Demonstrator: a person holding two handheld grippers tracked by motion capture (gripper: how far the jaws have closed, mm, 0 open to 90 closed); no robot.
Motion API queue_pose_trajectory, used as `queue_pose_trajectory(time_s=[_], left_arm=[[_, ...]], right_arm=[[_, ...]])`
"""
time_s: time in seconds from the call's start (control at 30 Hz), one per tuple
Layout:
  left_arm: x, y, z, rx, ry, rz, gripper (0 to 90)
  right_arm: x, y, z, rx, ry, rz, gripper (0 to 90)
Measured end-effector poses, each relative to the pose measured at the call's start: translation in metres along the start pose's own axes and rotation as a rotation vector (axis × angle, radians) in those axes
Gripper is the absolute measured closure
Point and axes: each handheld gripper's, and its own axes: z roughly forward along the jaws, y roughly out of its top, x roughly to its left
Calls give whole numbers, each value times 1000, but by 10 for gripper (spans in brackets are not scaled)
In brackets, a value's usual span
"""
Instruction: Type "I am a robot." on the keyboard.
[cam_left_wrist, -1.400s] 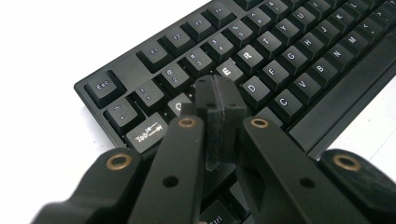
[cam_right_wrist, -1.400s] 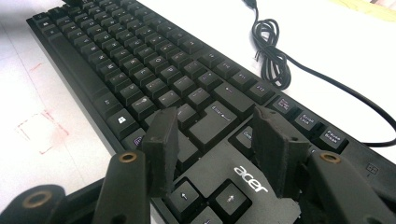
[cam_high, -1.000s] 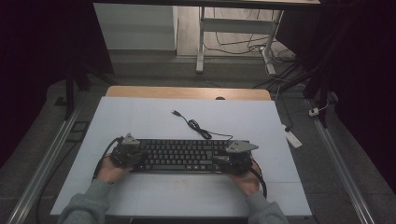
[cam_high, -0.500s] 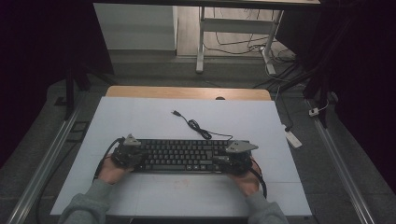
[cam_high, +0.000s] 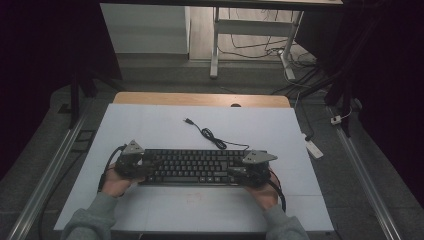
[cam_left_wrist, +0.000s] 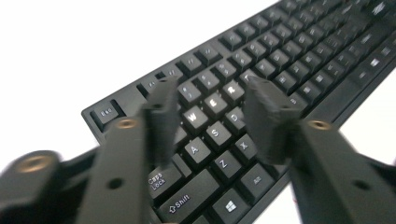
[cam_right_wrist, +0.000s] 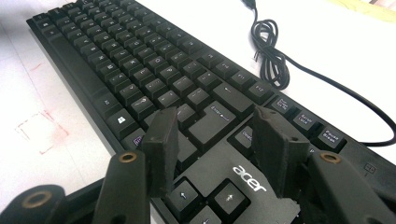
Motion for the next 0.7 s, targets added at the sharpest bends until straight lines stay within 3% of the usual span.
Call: queue_pose_trajectory(time_s=[0.23, 0.7], left_arm=[[6, 1, -6, -13, -15, -34, 334], [4, 1, -7, 0, -23, -21, 296]], right_arm=[[0, 0, 0, -2, -1, -2, 512], [0, 0, 0, -3, -2, -4, 512]])
